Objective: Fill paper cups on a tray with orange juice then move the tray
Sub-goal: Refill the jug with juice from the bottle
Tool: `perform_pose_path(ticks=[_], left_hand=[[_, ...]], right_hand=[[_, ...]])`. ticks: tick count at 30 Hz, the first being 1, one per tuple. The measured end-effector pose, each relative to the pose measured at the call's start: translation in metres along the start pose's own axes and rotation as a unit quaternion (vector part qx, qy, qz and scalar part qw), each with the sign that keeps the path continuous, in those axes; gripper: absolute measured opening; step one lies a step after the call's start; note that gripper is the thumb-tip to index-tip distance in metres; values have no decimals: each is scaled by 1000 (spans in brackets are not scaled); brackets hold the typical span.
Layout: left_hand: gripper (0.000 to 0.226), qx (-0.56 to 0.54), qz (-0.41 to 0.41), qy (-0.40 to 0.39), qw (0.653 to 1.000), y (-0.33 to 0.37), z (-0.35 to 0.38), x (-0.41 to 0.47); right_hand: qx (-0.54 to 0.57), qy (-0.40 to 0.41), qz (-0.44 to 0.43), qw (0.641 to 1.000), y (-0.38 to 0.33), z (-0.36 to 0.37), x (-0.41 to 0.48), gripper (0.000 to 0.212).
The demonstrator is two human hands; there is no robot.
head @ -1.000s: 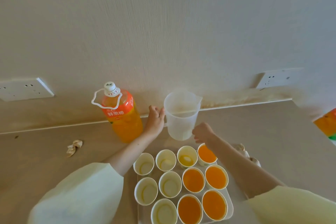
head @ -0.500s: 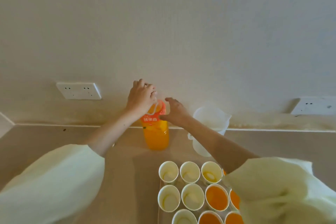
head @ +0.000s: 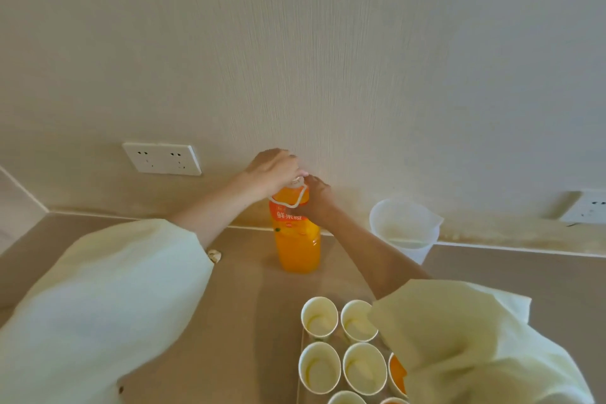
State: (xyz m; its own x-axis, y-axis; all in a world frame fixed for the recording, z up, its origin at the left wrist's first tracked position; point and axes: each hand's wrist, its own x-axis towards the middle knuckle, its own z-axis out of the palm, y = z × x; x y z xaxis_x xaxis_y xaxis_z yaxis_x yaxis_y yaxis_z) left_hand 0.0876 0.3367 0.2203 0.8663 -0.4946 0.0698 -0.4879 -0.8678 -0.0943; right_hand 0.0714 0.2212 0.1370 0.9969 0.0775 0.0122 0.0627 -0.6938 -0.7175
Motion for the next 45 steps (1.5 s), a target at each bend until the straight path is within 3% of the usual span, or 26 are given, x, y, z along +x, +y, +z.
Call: perform_pose_path(ticks=[3, 5, 7, 9, 12, 16, 19, 21, 23, 25, 29, 31, 35, 37, 40, 45], left_hand=[[55, 28, -61, 4, 998, 10, -8, 1], [58, -9, -87, -32, 996, 7, -15, 6], [44, -77, -69, -87, 991, 0, -17, 12], [46, -113, -35, -116, 986, -5, -16, 14], [14, -82, -29, -55, 995, -6, -12, 13], [40, -59, -45, -60, 995, -5, -10, 12], [21, -96, -48, -53, 993, -3, -7, 13], [35, -162, -104, 5, 981, -1, -7, 13], [40, -237, -158, 97, 954, -1, -6, 10], [27, -311, -203, 170, 913, -7, 1, 2], [24, -440, -350, 279, 779, -27, 56, -29], [24, -467, -416, 264, 734, -28, 102, -56], [36, -485, -404, 94, 770, 3, 190, -110], [36, -477, -388, 57, 787, 21, 222, -127], [14, -428, -365, 11, 827, 39, 252, -140], [30, -353, -319, -28, 879, 49, 278, -147]], right_hand=[[-14, -1, 1, 1000, 0, 3, 2, 85], [-9, -2, 0, 1000, 1, 1, 2, 86], [-3, -4, 1, 1000, 3, -1, 3, 85], [-4, -6, 0, 1000, 5, -2, 5, 83], [-4, -6, 1, 1000, 5, 0, 5, 83], [-12, -7, 4, 1000, 6, 0, 6, 85], [-13, -6, 7, 1000, 6, -1, 6, 89], [2, -2, 6, 1000, 7, 0, 5, 87], [12, -4, 0, 1000, 8, -1, 4, 85], [15, -3, -11, 1000, 7, -2, 3, 82], [16, -2, -31, 999, 7, -2, -1, 76], [22, 3, -34, 999, 8, -2, -2, 75], [53, 17, -40, 998, 13, 2, -3, 69], [57, 25, -46, 997, 16, 4, -3, 73], [67, 30, -41, 996, 20, 8, -2, 81], [84, 33, -41, 995, 26, 12, -1, 82]])
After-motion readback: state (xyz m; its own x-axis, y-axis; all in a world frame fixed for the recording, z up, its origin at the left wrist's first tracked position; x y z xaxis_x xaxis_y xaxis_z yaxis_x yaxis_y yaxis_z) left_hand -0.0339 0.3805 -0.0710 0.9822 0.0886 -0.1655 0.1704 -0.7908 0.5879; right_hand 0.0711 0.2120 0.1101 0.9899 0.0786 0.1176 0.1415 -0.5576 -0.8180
